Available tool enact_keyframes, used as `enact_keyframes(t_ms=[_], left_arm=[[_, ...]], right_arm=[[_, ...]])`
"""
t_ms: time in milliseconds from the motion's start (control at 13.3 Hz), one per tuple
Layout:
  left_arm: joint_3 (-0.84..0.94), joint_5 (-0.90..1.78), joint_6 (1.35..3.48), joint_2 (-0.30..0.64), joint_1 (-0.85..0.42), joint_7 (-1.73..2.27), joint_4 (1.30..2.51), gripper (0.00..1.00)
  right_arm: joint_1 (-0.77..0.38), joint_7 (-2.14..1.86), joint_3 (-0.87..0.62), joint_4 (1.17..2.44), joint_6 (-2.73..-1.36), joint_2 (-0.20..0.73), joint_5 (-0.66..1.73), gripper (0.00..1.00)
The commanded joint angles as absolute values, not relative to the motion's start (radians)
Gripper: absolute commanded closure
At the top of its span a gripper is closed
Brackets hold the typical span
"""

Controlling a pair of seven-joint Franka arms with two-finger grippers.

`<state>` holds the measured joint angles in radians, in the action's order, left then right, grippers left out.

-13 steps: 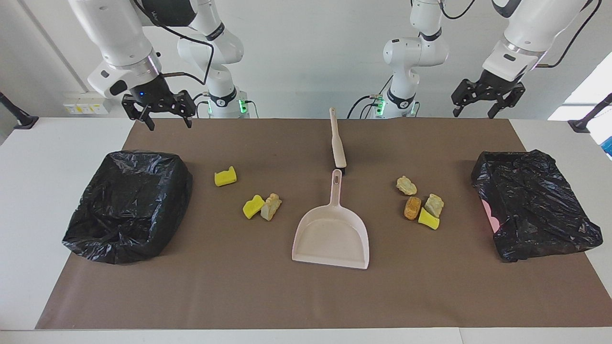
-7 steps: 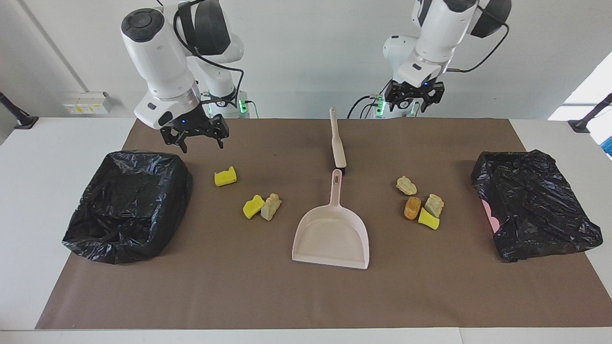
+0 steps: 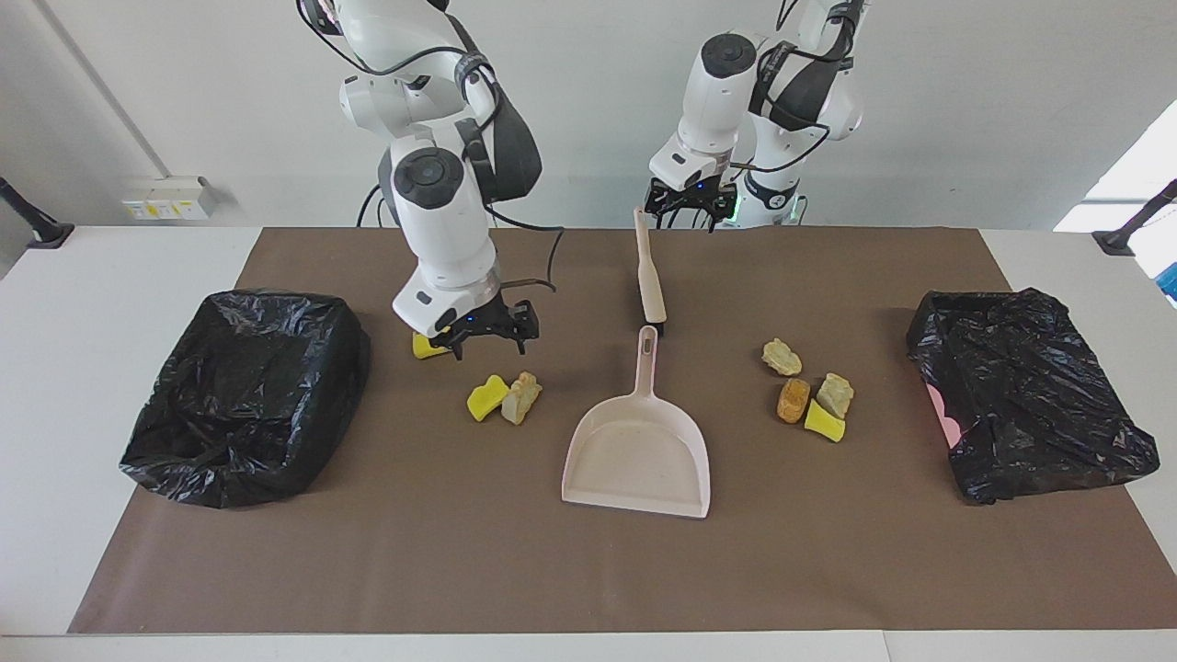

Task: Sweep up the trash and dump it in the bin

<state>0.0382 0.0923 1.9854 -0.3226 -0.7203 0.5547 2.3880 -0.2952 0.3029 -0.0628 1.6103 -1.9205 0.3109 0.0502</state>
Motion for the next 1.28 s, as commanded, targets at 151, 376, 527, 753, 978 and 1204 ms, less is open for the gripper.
enact_keyframes(t_ms=[151,376,527,753,978,1204], left_arm=[[0.018,0.103,2.177,-0.261,-0.877,0.661,2.520,0.00],[0.020,0.103,2.270,-0.230,-0.913,0.713,2.559,0.00],[0.020,0.104,2.275,-0.227,-0.916,0.718,2.563,0.00],[0.020,0.117,2.273,-0.232,-0.920,0.718,2.572,0.25],[0.020,0.161,2.275,-0.226,-0.930,0.716,2.574,0.39],[0.017,0.161,2.273,-0.210,-0.922,0.698,2.565,1.00]], right_arm=[[-0.383,0.486,-0.063,1.528,-1.983,0.419,0.067,0.00],[-0.446,0.604,-0.063,1.503,-2.052,0.481,0.066,0.00],[-0.480,0.672,-0.063,1.451,-2.068,0.534,0.064,0.00],[-0.517,0.759,-0.063,1.338,-2.078,0.624,0.064,0.00],[-0.569,0.819,-0.063,1.292,-2.088,0.681,0.052,0.01],[-0.592,0.834,-0.061,1.307,-2.060,0.669,0.040,0.12]])
